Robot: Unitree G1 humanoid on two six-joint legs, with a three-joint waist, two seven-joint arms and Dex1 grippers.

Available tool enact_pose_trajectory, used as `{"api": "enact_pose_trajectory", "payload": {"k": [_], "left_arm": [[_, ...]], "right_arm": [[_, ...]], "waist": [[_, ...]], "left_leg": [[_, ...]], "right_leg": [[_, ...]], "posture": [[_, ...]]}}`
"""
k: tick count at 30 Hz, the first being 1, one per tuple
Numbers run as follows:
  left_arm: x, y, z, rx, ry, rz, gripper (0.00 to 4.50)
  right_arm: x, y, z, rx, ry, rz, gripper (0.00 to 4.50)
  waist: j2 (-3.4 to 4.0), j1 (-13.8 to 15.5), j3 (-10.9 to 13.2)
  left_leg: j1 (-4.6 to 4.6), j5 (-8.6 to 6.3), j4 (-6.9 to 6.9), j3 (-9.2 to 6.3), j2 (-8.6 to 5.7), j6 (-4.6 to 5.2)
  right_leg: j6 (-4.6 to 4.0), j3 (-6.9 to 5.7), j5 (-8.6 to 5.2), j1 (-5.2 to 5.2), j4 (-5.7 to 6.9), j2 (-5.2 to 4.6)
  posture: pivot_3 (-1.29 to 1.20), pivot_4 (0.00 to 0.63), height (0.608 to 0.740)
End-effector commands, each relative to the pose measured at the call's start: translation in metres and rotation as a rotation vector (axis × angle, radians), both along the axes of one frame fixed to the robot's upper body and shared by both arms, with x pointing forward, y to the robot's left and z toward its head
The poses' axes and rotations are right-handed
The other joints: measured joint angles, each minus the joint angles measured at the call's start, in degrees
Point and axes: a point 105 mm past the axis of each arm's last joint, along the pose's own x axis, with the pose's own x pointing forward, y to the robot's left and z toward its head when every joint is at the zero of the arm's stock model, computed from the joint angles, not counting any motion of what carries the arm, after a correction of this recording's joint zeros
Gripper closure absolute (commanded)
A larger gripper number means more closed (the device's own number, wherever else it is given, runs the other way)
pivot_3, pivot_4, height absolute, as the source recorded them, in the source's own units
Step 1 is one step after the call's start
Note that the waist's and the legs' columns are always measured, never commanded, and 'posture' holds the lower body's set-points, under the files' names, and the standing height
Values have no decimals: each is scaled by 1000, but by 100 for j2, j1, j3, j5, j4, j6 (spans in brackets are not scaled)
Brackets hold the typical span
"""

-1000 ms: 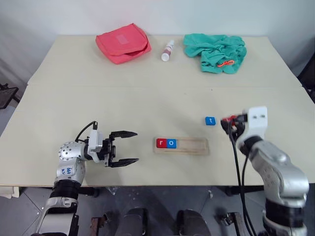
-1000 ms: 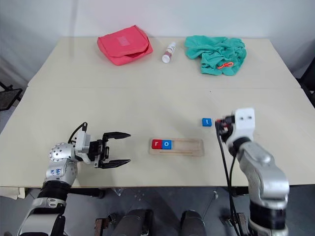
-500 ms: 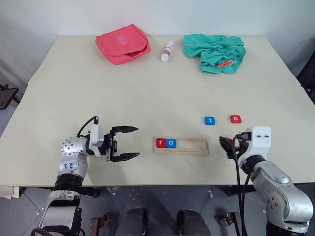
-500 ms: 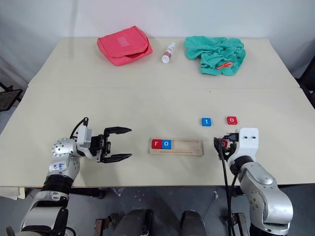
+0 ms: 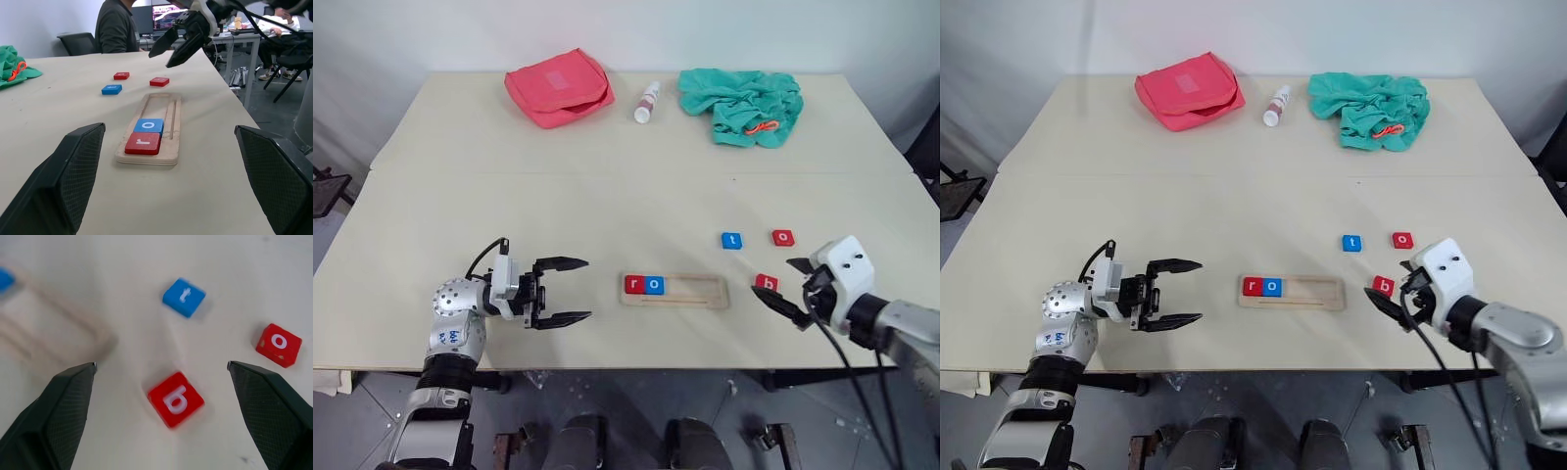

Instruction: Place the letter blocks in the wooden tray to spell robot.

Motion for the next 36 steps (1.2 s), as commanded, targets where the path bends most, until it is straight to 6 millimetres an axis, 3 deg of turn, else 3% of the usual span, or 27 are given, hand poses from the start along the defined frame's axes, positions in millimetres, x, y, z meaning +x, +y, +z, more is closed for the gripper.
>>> {"api": "enact_pose_trajectory", "payload": {"k": [1,9,14,17,24,36], "left_arm": [[-7,1,4,-18,-32,-23,0],[-14,2,2,-29,-31,4,0],[-19,3,1,-37,-31,35,0],[-21,4,1,-35,-29,42,0],[-22,5,0,-34,-26,52,0],[-16,5,4,-32,-31,44,0]], "right_arm": [[3,-9,-2,-145,72,192,31],[26,-18,-7,-225,139,303,31],[39,-18,-21,-252,196,328,31],[39,-18,-25,-254,213,334,633],[40,-13,-23,-253,197,346,3022],[43,16,19,-214,72,385,3035]], "waist": [[0,-7,0],[-1,-10,1],[-1,2,1],[-1,-1,1],[-2,2,0],[-1,2,1]], "left_leg": [[0,0,0,3,1,0],[-1,0,3,5,4,0],[-3,0,10,-2,4,0],[-7,0,11,-5,3,0],[-5,0,15,-7,4,0],[-5,0,13,-6,4,-1]], "right_leg": [[0,1,0,0,-1,0],[0,-3,0,-1,-5,-2],[0,-7,0,2,-5,-2],[0,-10,0,1,-5,-3],[0,-12,0,7,-5,-2],[0,-12,0,4,-5,-2]], "posture": [[0,150,740],[0,150,740],[0,150,740],[0,150,740],[0,150,740],[0,150,740]]}}
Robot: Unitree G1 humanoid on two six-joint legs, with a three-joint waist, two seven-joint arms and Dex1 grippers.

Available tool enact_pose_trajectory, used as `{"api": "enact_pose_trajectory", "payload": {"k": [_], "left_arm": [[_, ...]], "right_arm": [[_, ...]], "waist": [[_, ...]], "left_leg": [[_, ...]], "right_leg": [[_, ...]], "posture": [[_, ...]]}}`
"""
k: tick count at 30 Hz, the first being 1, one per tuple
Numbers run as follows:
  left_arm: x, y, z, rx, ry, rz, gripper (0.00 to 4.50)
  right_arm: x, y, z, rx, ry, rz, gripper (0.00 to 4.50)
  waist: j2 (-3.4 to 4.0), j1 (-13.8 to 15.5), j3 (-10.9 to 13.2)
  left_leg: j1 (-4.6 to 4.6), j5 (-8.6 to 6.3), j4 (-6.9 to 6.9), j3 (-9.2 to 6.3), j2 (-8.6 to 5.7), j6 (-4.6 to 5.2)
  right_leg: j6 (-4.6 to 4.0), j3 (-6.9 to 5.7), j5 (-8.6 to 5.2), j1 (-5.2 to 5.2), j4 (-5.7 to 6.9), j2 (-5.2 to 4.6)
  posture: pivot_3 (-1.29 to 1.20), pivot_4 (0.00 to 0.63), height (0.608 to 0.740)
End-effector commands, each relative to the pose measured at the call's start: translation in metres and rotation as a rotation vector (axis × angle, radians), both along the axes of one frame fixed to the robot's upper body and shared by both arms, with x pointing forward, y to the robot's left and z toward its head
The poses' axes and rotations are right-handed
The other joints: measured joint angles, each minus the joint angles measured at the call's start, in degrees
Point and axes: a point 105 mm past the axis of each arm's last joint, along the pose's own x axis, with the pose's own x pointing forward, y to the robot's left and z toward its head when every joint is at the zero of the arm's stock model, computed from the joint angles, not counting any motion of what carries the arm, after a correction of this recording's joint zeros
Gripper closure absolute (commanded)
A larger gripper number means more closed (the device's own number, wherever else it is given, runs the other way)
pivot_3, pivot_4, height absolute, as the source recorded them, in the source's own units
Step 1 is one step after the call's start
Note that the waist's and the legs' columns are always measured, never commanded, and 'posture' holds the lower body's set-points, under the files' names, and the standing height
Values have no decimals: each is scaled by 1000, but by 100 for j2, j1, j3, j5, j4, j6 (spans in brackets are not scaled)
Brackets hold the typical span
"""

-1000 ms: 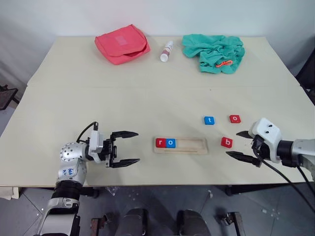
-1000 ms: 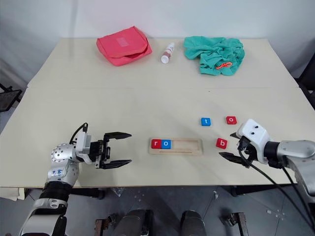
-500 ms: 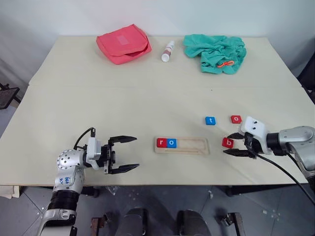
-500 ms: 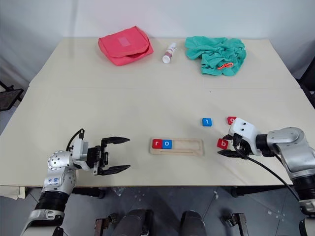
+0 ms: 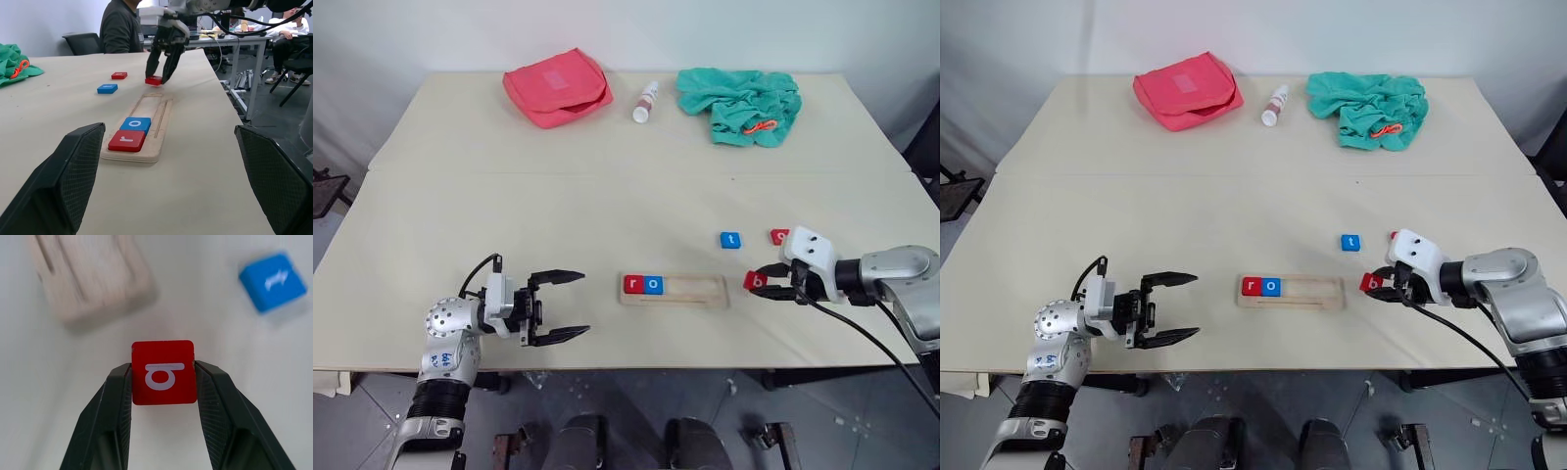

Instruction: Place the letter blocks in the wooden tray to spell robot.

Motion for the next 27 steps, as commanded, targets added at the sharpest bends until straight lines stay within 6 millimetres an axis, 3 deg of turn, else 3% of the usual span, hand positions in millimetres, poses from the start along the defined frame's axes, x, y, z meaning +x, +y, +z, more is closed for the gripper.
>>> {"api": "enact_pose_trajectory", "payload": {"k": [1,9,20,27], "left_arm": [[4,3,8,-11,-30,1,0],[8,5,8,-6,-32,-1,0],[0,3,7,-15,-34,-1,0],[-6,4,6,-20,-36,12,0]], "right_arm": [[5,14,32,36,-85,29,3035],[3,57,54,19,-70,135,3035],[-3,117,28,-7,28,285,3035],[6,129,20,-49,19,293,3035]], "waist": [[0,5,0],[0,-7,0],[0,-19,0],[0,-11,0]], "left_leg": [[-1,0,2,0,-1,0],[-3,0,-2,-6,0,-1],[-12,0,1,-14,-1,-1],[-15,0,4,-20,-4,-1]], "right_leg": [[0,0,0,0,0,0],[0,-1,0,-4,0,1],[0,-3,0,-12,7,2],[0,-4,0,-13,9,0]], "posture": [[0,150,740],[0,150,740],[0,150,740],[0,150,740]]}}
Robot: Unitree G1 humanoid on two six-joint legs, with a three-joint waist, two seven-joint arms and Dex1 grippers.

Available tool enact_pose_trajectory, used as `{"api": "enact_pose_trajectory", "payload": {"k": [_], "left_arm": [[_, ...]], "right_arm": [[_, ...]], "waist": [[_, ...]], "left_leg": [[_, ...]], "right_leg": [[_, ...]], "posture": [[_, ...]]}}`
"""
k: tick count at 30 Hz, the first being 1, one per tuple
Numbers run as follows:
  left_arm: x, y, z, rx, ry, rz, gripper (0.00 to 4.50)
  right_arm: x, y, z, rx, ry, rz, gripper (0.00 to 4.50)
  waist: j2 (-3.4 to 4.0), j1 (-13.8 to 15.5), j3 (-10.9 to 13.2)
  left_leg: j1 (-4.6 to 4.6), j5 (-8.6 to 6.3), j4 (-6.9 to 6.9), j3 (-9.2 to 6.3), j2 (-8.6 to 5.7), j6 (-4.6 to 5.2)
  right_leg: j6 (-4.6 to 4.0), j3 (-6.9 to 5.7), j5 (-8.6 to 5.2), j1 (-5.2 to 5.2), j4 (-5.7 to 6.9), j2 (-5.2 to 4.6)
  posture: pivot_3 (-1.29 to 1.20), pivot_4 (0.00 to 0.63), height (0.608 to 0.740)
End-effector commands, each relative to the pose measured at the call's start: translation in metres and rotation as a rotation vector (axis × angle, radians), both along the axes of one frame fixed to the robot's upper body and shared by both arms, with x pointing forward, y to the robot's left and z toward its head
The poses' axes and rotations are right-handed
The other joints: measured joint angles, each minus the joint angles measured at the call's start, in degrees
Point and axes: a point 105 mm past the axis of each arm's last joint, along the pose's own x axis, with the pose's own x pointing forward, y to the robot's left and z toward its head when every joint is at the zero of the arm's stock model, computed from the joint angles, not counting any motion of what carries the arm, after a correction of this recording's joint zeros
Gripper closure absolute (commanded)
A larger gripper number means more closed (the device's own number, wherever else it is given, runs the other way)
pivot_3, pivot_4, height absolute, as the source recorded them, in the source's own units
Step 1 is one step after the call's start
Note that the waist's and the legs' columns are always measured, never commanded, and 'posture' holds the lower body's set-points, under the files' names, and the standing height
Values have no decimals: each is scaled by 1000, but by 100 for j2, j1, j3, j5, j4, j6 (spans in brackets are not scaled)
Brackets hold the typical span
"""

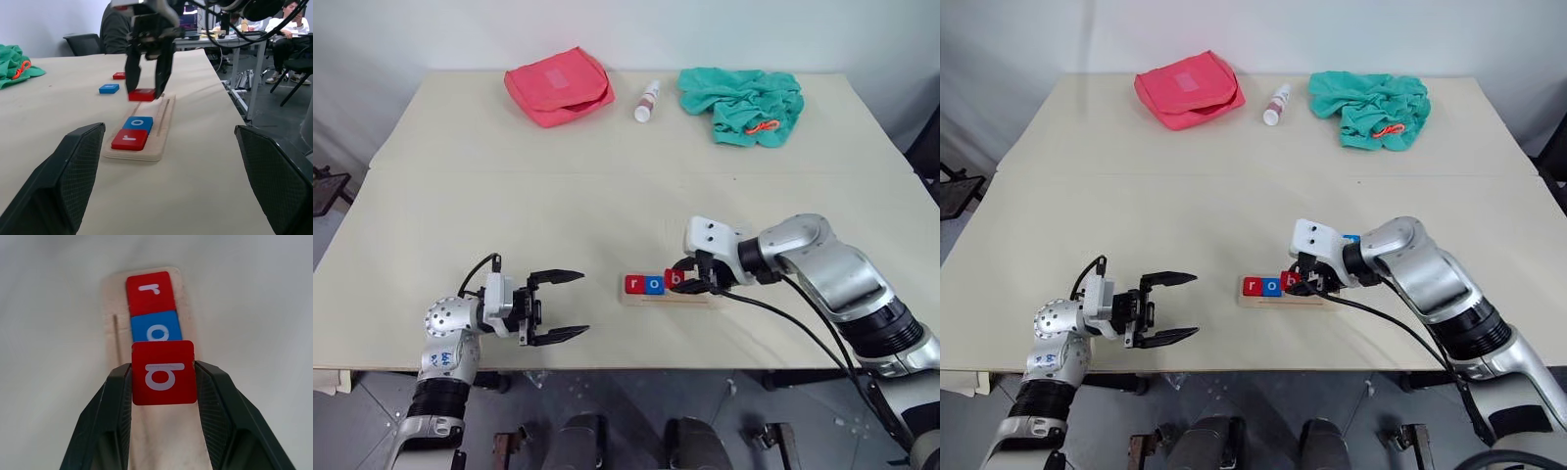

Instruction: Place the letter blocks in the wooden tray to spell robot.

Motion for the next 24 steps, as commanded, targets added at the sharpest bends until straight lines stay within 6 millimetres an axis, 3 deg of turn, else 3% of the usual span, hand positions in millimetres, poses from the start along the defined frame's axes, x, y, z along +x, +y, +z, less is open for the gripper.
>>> {"api": "enact_pose_trajectory", "payload": {"k": [1,11,19,20,24], "left_arm": [[-5,2,7,-21,-33,11,0],[-9,3,5,-28,-28,34,0],[-7,1,5,-31,-29,33,0],[-7,1,5,-31,-29,32,0],[-6,1,6,-31,-31,31,0]], "right_arm": [[3,4,8,-7,-43,18,3035],[3,1,0,-38,-26,37,3035],[0,0,-5,-46,-12,44,236],[0,-1,-3,-41,-18,35,20],[-1,-3,4,-11,-36,16,20]], "waist": [[0,-8,0],[0,-10,0],[0,-15,0],[0,-14,0],[0,-11,0]], "left_leg": [[-1,0,1,0,0,0],[0,0,-1,1,0,0],[0,0,-2,2,0,0],[0,0,-2,1,0,0],[0,0,-2,2,1,0]], "right_leg": [[0,0,0,0,0,0],[0,-1,0,-1,0,0],[0,-1,0,-2,0,0],[0,-1,0,-2,-1,0],[0,-1,0,-2,0,0]], "posture": [[0,150,740],[0,150,740],[0,150,740],[0,150,740],[0,150,740]]}}
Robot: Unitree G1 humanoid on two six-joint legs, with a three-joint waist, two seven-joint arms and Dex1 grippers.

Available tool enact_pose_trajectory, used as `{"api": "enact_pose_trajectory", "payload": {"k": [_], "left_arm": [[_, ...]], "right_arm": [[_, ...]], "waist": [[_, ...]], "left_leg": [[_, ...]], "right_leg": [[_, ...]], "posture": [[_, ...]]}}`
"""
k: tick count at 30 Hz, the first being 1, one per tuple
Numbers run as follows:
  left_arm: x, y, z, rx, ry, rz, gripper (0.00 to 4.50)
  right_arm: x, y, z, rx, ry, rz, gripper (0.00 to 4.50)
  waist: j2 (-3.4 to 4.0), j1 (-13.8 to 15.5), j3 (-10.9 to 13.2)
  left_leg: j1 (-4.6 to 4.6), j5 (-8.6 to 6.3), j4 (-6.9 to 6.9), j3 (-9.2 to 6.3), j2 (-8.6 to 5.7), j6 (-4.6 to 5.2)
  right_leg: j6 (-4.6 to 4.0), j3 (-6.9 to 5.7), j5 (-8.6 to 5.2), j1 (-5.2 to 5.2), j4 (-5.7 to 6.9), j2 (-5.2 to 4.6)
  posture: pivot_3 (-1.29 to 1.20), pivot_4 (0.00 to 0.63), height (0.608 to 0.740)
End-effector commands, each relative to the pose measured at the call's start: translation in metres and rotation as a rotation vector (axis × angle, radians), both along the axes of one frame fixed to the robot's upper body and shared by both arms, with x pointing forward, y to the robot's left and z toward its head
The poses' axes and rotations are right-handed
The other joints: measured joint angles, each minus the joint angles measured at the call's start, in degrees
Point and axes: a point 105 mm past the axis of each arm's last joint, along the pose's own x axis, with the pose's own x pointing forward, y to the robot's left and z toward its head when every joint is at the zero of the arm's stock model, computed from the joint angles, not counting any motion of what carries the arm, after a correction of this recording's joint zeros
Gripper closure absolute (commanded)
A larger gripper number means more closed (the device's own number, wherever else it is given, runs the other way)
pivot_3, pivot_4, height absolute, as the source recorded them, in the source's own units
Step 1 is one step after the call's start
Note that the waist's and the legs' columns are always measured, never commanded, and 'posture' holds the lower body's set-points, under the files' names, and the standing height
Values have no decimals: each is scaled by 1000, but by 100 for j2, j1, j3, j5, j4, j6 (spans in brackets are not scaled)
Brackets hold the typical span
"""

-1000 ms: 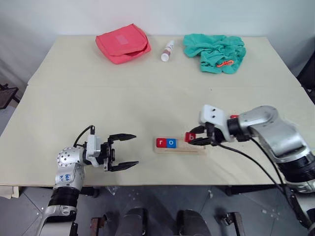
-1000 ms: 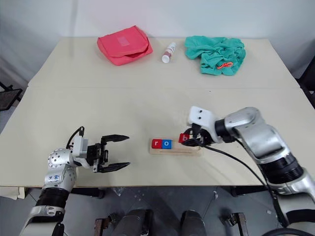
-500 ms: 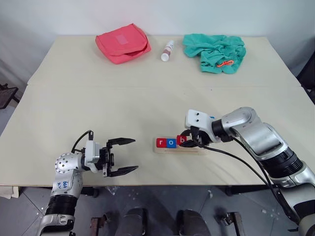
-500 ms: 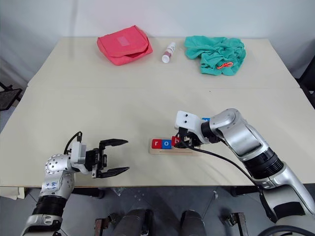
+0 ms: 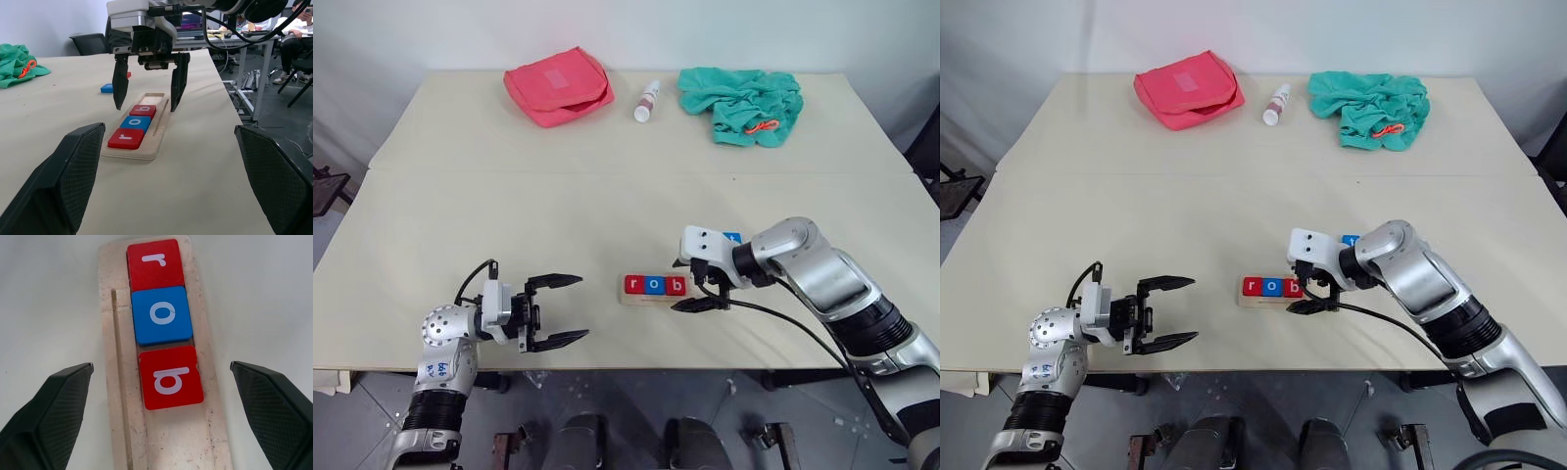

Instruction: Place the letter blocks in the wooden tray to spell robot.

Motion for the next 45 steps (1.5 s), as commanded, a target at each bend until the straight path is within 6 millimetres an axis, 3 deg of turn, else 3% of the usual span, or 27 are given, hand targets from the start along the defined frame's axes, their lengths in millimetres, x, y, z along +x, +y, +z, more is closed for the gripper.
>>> {"api": "enact_pose_trajectory", "payload": {"k": [1,6,14,19,22,26,34,45], "left_arm": [[1,1,6,-24,-26,5,0],[3,1,6,-26,-26,5,0],[4,1,6,-34,-21,1,0],[9,3,5,-29,-9,-8,0],[13,3,6,-30,-9,-17,0],[16,1,8,-28,-10,-39,0],[20,1,10,-19,-12,-62,0],[21,4,13,-12,-17,-68,0]], "right_arm": [[-3,-3,19,51,-57,-9,20],[-11,-21,31,149,-66,-57,20],[-1,-95,44,305,-188,-397,20],[-17,-161,35,405,-264,-700,20],[-29,-180,27,423,-288,-795,20],[-44,-188,22,492,-315,-873,20],[-67,-184,9,539,-300,-897,20],[-64,-183,14,555,-325,-891,20]], "waist": [[0,9,0],[0,29,0],[-2,27,-1],[-2,110,-1],[-1,150,-1],[-1,153,-1],[-1,152,-1],[-1,153,-1]], "left_leg": [[0,0,0,0,0,0],[-2,0,1,-2,-2,0],[-1,0,-1,2,-1,0],[-1,0,-5,1,-3,0],[1,0,-2,11,-2,1],[8,1,-2,18,2,0],[14,1,-5,22,1,0],[19,1,-4,23,1,1]], "right_leg": [[0,0,0,0,0,0],[0,-1,0,2,-1,0],[0,-3,0,5,-3,-1],[0,-5,0,6,-2,-2],[0,-2,0,6,-3,-2],[0,3,0,10,-2,0],[0,8,0,10,-2,0],[0,11,0,15,-2,0]], "posture": [[0,150,740],[0,150,740],[0,150,740],[0,150,740],[0,150,740],[0,150,740],[0,150,740],[0,150,740]]}}
